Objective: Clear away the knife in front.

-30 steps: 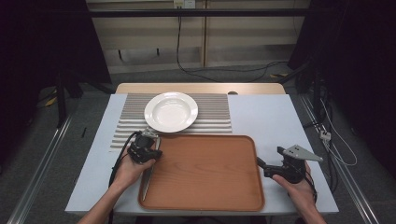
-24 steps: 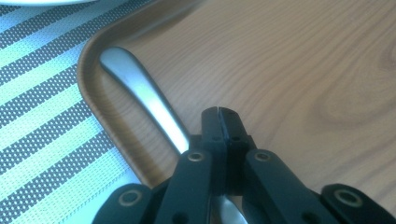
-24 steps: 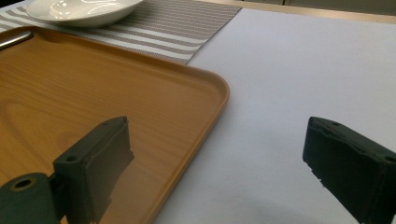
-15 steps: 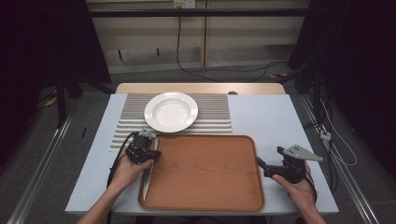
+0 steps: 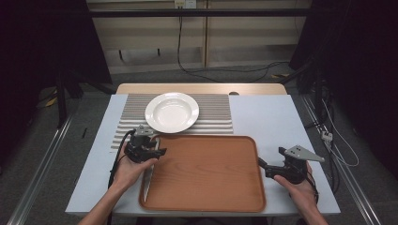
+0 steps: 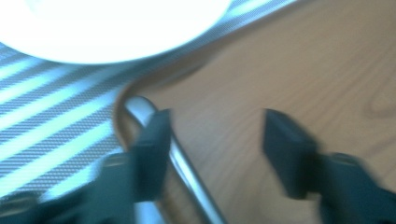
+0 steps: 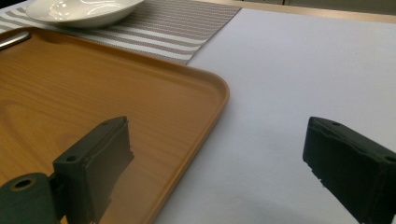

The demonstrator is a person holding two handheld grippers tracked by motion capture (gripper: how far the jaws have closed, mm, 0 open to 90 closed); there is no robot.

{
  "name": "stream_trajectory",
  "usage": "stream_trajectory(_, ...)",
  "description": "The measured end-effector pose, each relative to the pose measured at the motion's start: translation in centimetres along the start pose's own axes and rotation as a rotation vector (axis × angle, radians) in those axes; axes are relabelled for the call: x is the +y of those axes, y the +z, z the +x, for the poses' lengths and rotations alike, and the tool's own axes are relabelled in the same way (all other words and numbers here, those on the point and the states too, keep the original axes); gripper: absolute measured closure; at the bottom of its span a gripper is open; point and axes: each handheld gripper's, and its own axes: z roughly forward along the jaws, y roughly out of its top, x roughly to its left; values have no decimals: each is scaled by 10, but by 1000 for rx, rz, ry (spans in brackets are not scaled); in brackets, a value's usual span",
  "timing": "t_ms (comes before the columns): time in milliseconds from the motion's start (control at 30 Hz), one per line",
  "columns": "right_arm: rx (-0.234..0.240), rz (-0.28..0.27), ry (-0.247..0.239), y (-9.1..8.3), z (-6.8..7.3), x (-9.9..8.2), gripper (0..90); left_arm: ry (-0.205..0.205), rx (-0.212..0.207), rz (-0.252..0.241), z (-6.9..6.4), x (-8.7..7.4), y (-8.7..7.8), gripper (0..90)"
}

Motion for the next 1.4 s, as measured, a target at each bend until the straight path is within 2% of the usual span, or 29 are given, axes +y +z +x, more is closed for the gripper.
stream_trajectory(167, -2, 0, -1, 0, 0, 0, 73, -23, 22, -27, -2, 4, -6, 112)
stream_trajectory(233, -2, 1, 1, 0, 0, 0, 73, 1, 9, -39, -3, 4, -11, 57)
stream_trajectory(300, -1, 0, 0, 0, 0, 0, 73, -4, 5, -65, -5, 3, -16, 61)
stream_trajectory(433, -1, 0, 0, 0, 0, 0, 73, 25, 83, -121, -13, 0, -29, 67)
stream_trajectory(500, -1, -2, 0, 0, 0, 0, 73, 31, 108, -128, -16, -2, -34, 78)
stream_trajectory(533, -1, -3, 1, 0, 0, 0, 73, 30, 115, -146, -17, -4, -36, 79)
stream_trajectory(567, -1, -3, 0, -1, 0, 0, 73, 47, 126, -145, -18, -6, -38, 79)
stream_trajectory(633, -2, -4, 1, -1, 0, 0, 73, 56, 125, -160, -19, -9, -42, 73)
stream_trajectory(700, -3, -4, 1, -2, 0, 0, 73, 46, 134, -181, -17, -12, -45, 70)
stream_trajectory(833, -4, -4, 2, -1, 0, 0, 73, 26, 129, -178, -14, -18, -49, 65)
stream_trajectory(967, -4, -3, 5, -1, 0, 0, 73, 26, 129, -169, -12, -24, -51, 65)
stream_trajectory(1067, -6, -2, 9, -2, 0, 0, 73, 6, 143, -167, -10, -30, -53, 65)
stream_trajectory(1200, -9, -2, 10, -2, -1, -1, 73, -22, 142, -148, -7, -40, -54, 66)
stream_trajectory(1300, -11, -1, 11, -2, -1, -1, 73, -27, 150, -155, -5, -47, -55, 66)
stream_trajectory(1400, -12, -1, 11, -3, -1, -2, 73, -55, 162, -170, -2, -56, -54, 64)
